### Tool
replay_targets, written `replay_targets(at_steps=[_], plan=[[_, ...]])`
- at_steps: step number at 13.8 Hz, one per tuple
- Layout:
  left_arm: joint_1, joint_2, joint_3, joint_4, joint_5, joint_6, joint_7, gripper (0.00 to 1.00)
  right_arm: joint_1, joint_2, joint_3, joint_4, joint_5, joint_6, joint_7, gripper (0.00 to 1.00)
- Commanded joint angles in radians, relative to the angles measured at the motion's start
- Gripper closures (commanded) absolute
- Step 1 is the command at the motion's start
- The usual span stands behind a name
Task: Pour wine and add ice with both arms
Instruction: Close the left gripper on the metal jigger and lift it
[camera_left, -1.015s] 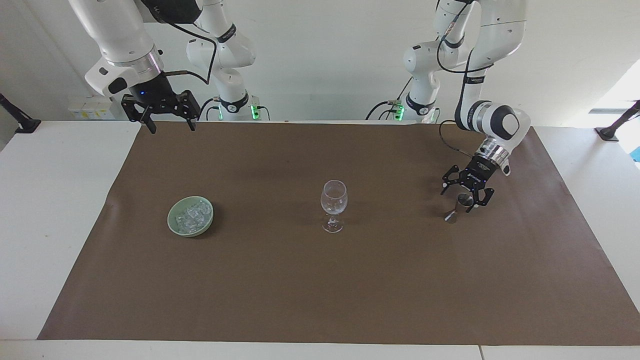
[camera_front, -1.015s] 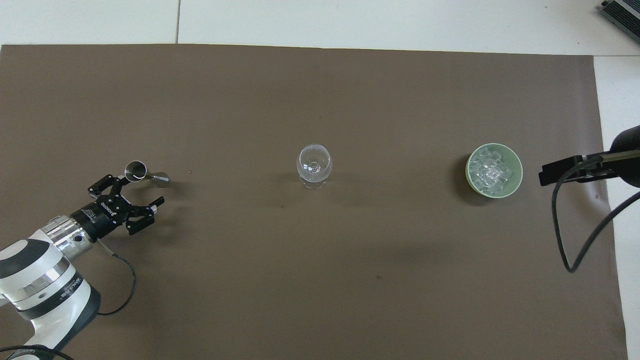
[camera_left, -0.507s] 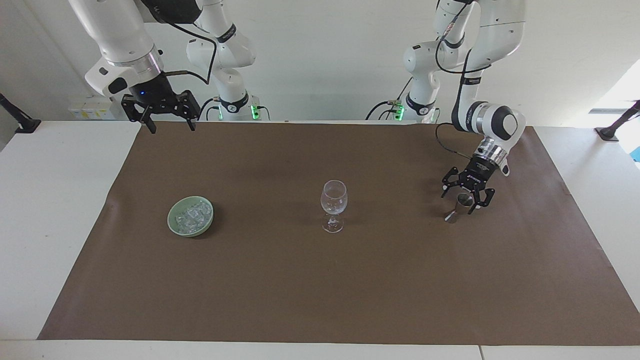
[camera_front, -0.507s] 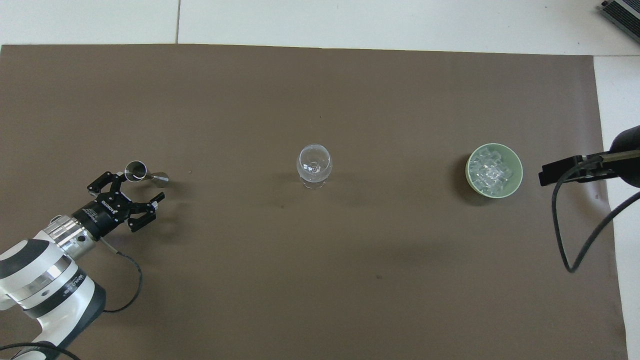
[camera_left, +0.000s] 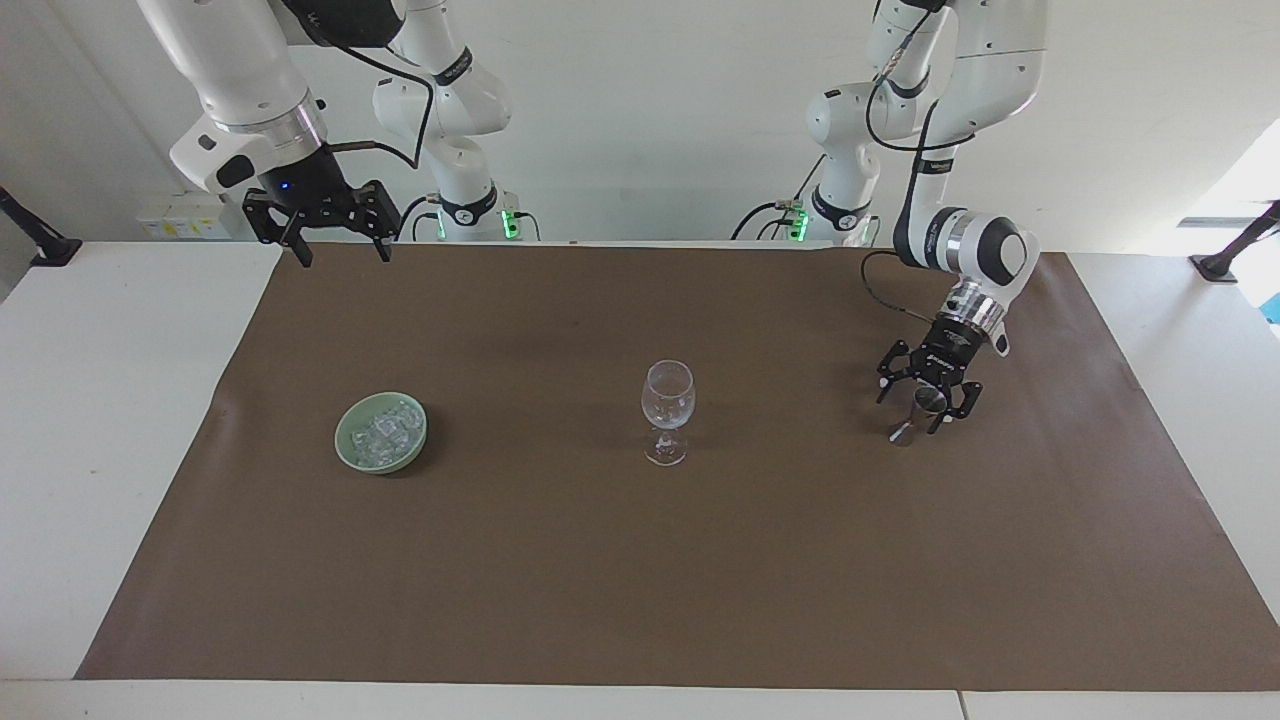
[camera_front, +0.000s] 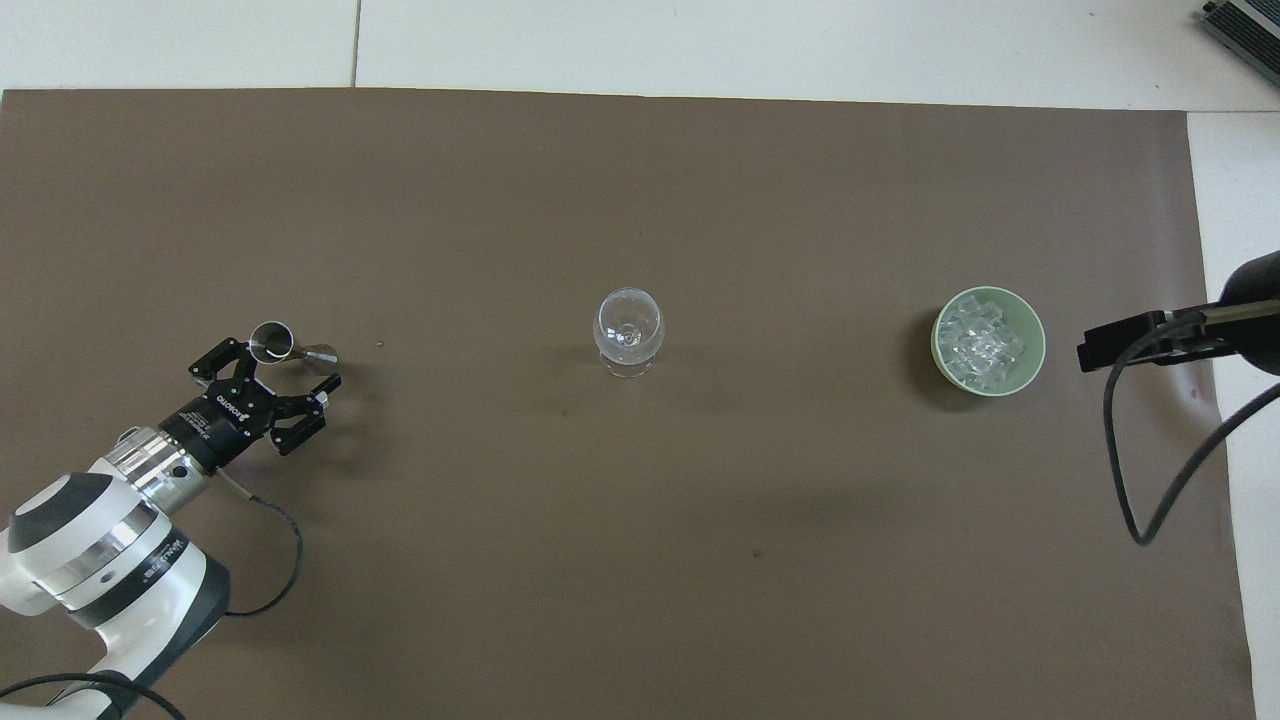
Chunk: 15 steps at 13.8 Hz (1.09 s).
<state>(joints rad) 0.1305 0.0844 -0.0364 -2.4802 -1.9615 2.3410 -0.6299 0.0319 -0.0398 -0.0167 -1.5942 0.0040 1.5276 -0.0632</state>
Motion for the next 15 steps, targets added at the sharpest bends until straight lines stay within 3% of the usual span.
replay_targets(at_steps=[1,3,7,11,15], plan=[[-0.015,0.015,0.01,0.014,-0.025,0.001,0.019,0.27,-0.012,-0.015,0.009,-0.01,-0.007,-0.011,-0.026,0.0],[-0.014,0.017,0.01,0.014,-0.025,0.0,0.019,0.38,-0.012,-0.015,0.009,-0.01,-0.007,-0.012,-0.026,0.0],[0.0,0.018,0.01,0.012,-0.023,-0.008,0.018,0.5,-0.012,-0.015,0.009,-0.01,-0.007,-0.012,-0.026,0.0],[0.005,0.018,0.012,0.012,-0.023,-0.019,0.016,0.5,-0.012,-0.015,0.009,-0.01,-0.007,-0.011,-0.026,0.0],[0.006,0.018,0.012,0.012,-0.023,-0.019,0.015,0.62,-0.012,-0.015,0.009,-0.01,-0.007,-0.011,-0.026,0.0]])
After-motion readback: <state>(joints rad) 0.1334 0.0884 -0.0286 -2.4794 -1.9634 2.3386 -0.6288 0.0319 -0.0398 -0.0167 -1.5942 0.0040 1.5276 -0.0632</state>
